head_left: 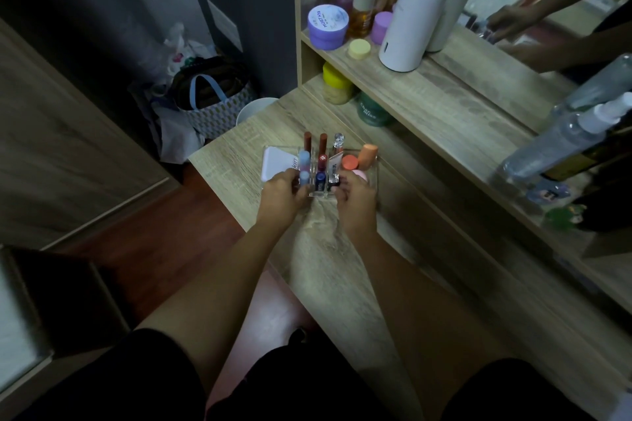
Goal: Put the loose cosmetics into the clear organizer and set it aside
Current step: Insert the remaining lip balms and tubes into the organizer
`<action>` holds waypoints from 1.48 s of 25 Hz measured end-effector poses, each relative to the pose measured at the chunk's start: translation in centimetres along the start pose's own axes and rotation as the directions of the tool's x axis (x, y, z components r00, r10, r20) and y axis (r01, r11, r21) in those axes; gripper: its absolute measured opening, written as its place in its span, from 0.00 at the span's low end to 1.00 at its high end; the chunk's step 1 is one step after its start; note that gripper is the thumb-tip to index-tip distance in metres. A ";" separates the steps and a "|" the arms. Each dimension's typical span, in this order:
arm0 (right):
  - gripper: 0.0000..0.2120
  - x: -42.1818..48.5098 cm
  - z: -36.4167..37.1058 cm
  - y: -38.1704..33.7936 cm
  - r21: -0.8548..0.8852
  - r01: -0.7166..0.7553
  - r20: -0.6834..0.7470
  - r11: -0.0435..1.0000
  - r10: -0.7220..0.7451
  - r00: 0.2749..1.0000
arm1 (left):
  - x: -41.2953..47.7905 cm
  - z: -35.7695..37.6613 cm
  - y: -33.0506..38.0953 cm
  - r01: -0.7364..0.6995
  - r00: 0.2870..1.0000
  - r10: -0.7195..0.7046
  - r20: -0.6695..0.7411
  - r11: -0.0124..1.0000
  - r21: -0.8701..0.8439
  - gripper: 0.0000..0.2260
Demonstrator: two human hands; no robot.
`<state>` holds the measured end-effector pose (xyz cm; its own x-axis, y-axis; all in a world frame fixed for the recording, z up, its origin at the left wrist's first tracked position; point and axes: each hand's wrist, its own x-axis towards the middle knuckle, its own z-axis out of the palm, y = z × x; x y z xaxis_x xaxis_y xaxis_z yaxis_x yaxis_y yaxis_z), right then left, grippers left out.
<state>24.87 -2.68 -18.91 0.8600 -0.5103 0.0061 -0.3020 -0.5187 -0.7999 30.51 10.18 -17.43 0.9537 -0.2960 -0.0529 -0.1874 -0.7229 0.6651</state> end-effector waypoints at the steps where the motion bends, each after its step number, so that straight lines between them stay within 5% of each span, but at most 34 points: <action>1: 0.16 0.0 0.0 0.1 -0.001 0.006 0.007 1.000 -0.006 1.000 | 0.0 0.0 0.0 -0.007 1.000 0.007 0.004 1.000 0.000 0.09; 21: 0.14 0.1 -1.4 -0.3 -0.049 0.033 0.064 0.998 -0.030 0.998 | 0.2 -0.1 0.2 -0.020 1.000 0.021 -0.021 1.000 0.022 0.11; 28: 0.28 0.2 -2.6 0.9 -0.131 0.004 -0.063 0.991 -0.013 0.998 | 0.5 -3.2 0.6 -0.017 0.976 -0.018 -0.217 0.987 -0.160 0.17; 32: 0.39 0.5 -3.3 2.5 -0.256 -0.053 -0.027 0.965 0.048 0.998 | 1.8 -4.7 -1.4 0.124 0.936 -0.181 -0.302 0.973 -0.196 0.16; 37: 0.43 1.1 -3.0 3.6 -0.227 -0.055 0.090 0.972 0.077 0.993 | 1.9 -3.0 -3.6 0.386 0.914 -0.399 -0.076 0.911 -0.144 0.15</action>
<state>23.50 -7.16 -19.97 0.8677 -0.4847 -0.1101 -0.4343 -0.6317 -0.6421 33.66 14.05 -17.69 0.9642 0.0657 -0.2569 0.2311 -0.6832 0.6927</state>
